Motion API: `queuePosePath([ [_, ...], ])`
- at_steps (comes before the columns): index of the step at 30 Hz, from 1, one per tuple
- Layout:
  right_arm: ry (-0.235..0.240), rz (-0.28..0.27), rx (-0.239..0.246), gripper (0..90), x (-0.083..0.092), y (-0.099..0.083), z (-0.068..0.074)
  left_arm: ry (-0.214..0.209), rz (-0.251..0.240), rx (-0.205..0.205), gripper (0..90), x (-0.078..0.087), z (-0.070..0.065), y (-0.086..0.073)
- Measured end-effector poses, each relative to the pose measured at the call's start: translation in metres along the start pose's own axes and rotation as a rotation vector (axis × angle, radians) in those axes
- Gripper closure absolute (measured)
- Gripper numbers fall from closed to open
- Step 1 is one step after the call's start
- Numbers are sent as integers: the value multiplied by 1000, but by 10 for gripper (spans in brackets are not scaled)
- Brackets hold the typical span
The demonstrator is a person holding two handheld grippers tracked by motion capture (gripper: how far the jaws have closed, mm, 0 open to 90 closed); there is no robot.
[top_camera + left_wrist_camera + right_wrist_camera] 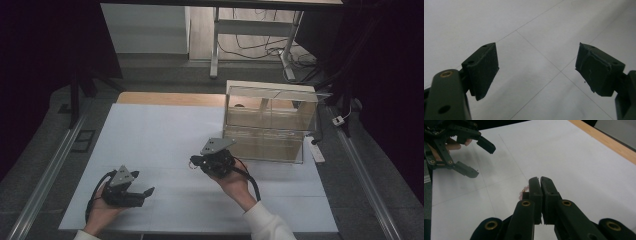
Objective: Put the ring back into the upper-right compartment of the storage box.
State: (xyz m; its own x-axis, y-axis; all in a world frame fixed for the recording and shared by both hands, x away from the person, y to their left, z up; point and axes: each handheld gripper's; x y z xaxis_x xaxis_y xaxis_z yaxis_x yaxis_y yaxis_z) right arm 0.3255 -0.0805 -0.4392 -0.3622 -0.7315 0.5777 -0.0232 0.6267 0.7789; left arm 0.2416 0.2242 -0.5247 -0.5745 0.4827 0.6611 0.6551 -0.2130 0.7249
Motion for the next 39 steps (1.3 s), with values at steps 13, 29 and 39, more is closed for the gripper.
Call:
queuePosePath([
  [13,-50,-35,-6,867,28,5,-9,-1,1,0,184,0,0,0],
  [29,-137,-78,-34,866,70,5,-31,-1,-2,3,184,0,0,0],
  [39,-204,-106,-59,866,97,1,-45,0,-2,-3,190,0,0,0],
])
Point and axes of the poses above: each handheld gripper's, and its own axes: x roughly backward along the jaws, y roughly out of its top, z roughly to its left, and after that the axes turned 13 degrees about x, right-handed
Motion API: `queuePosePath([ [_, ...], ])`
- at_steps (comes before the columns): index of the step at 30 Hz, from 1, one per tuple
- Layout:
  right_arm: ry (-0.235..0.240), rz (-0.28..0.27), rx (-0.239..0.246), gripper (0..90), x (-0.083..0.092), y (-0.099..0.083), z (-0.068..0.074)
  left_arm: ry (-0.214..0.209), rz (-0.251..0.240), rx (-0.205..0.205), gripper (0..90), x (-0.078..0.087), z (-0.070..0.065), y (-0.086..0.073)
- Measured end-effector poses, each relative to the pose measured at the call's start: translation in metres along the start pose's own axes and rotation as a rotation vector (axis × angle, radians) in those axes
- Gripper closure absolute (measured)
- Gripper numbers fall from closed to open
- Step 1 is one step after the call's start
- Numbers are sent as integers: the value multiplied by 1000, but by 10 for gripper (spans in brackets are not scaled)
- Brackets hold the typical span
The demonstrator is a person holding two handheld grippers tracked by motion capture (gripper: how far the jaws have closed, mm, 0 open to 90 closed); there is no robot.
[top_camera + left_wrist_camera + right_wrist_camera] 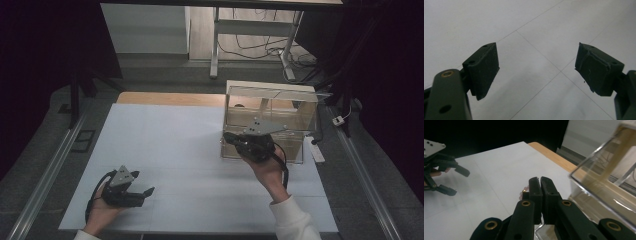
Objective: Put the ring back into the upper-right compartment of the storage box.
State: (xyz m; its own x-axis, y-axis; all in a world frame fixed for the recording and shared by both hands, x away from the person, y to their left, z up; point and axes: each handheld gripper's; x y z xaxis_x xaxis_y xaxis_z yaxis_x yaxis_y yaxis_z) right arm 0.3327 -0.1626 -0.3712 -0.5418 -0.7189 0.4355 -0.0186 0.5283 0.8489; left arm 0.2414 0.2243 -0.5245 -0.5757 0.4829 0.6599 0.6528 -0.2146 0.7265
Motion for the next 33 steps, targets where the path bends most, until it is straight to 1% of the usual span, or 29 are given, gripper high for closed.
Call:
queuePosePath([
  [15,-100,-18,-31,866,31,-2,-28,-2,2,1,190,0,0,0],
  [26,-176,-22,-73,866,52,-12,-49,-1,4,1,190,-1,0,0],
  [33,-220,-15,-88,866,64,-18,-60,-2,6,2,190,-1,-1,0],
])
Point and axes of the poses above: each handheld gripper's, and its own axes: x roughly backward along the jaws, y roughly out of its top, z roughly to its left, and after that the axes turned 13 degrees about x, right-handed
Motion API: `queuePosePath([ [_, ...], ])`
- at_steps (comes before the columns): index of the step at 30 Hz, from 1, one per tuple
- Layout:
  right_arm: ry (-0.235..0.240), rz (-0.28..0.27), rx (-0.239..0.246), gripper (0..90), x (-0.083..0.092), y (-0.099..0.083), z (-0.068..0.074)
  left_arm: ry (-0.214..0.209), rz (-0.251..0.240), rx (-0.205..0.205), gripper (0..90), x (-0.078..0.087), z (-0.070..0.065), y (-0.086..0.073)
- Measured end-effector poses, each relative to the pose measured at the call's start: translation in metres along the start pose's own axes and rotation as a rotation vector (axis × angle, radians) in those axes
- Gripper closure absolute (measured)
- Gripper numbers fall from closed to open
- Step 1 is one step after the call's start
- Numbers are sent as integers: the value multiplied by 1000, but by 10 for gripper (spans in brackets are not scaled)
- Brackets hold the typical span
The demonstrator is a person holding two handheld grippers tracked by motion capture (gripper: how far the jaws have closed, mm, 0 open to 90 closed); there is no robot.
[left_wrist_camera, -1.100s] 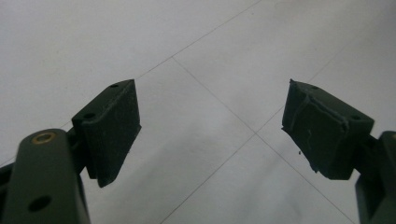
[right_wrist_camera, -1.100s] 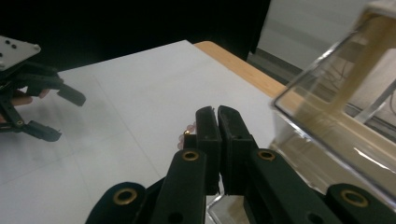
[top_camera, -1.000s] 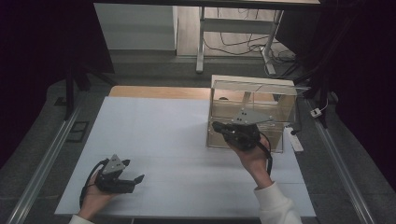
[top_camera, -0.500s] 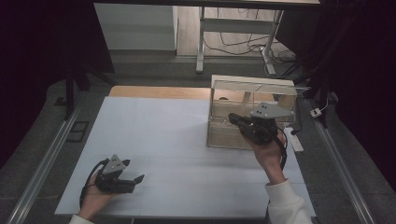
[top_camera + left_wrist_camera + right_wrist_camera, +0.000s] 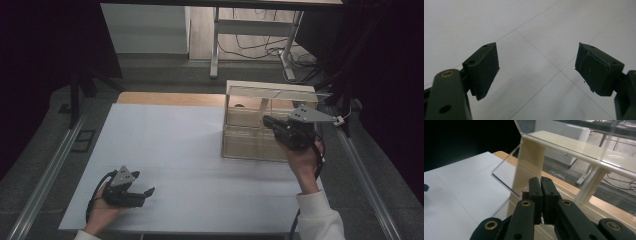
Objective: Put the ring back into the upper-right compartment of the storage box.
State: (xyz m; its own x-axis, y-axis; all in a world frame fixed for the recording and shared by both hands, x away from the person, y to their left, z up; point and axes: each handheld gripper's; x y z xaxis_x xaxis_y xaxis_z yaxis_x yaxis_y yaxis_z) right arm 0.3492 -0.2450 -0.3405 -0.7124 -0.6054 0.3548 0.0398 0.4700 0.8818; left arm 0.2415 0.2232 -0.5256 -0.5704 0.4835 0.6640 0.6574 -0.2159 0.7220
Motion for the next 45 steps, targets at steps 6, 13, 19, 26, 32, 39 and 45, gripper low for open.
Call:
queuePosePath([
  [6,-47,10,-17,866,9,-4,-15,0,1,1,190,0,0,0],
  [13,-98,24,-42,866,16,-9,-33,0,1,1,190,0,0,0],
  [19,-125,31,-56,866,18,-12,-41,0,1,2,190,0,1,0],
  [26,-143,58,-62,864,15,-16,-48,2,4,1,190,-1,0,0],
  [32,-159,78,-62,863,10,-18,-52,3,3,4,191,0,1,0],
  [39,-163,89,-66,859,8,-19,-54,2,3,2,191,-1,1,0],
  [45,-149,79,-69,671,9,-20,-53,3,4,3,191,0,1,-1],
])
Point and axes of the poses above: each handheld gripper's, and its own axes: x roughly backward along the jaws, y roughly out of its top, z roughly to its left, and after that the axes turned 13 degrees about x, right-handed
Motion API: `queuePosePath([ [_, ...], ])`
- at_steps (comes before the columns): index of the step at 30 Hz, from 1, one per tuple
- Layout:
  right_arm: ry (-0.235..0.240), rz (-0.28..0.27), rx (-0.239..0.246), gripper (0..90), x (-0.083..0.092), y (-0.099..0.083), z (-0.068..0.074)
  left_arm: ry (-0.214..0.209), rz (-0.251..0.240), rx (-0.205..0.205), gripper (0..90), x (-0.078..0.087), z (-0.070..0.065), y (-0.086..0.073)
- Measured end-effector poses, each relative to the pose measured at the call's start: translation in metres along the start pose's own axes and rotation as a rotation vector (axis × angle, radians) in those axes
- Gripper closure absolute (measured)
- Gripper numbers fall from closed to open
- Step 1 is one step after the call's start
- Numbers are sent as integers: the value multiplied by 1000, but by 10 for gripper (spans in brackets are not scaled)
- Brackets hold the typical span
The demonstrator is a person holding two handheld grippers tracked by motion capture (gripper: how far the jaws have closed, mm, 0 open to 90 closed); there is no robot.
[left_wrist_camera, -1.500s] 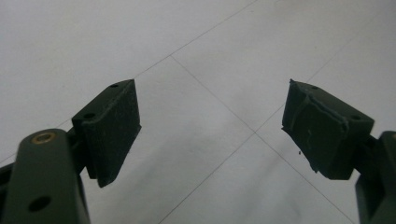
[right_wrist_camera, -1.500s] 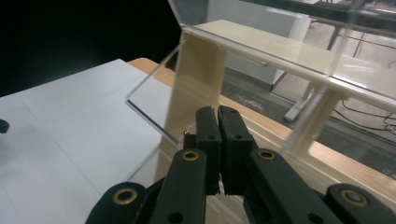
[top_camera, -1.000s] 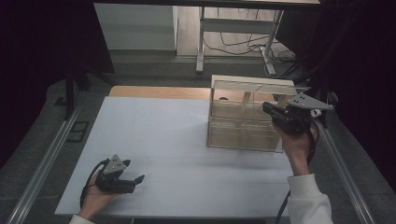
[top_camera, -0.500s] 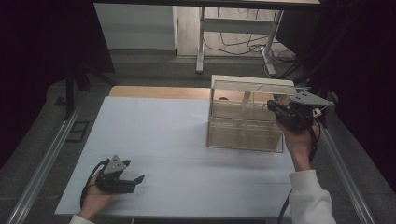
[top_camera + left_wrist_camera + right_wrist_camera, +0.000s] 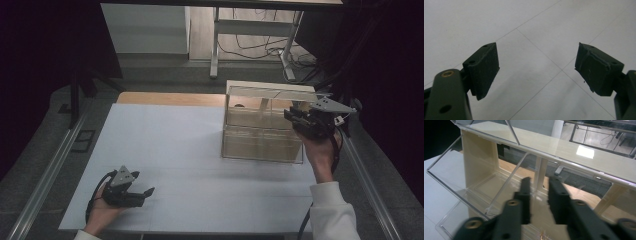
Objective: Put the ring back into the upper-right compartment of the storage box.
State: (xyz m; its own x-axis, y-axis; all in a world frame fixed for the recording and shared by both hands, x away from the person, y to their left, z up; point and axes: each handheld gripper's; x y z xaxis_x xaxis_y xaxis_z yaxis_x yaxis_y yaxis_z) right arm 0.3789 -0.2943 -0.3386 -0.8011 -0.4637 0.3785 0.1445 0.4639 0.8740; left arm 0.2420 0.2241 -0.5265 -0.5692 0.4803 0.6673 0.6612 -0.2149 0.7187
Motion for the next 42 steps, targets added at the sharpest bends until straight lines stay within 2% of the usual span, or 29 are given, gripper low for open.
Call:
queuePosePath([
  [3,19,-14,6,599,1,-1,4,0,1,-3,191,0,0,0],
  [7,45,-31,20,548,4,-1,9,-1,0,-1,191,0,0,0],
  [12,82,-59,31,532,9,-4,16,0,1,-1,191,0,0,0],
  [24,150,-70,88,515,21,-9,42,2,-1,1,191,0,0,0],
  [29,174,-76,91,506,27,-19,52,1,-2,1,191,0,0,0],
  [32,179,-59,104,504,30,-28,59,1,-3,1,191,0,0,0],
  [36,183,-49,100,504,34,-41,65,2,-4,0,191,0,-1,0],
  [42,191,2,110,502,36,-63,73,2,-3,-2,191,1,-1,0],
])
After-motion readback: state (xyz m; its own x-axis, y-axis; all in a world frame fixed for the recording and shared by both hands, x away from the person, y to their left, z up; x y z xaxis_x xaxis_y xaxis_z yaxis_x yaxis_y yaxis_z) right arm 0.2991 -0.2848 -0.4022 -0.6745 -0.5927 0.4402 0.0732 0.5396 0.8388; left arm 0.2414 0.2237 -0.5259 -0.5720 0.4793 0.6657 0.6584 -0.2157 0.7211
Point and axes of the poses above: each handheld gripper's, and its own axes: x roughly backward along the jaws, y roughly out of its top, z roughly to its left, and after that the axes turned 13 degrees about x, right-handed
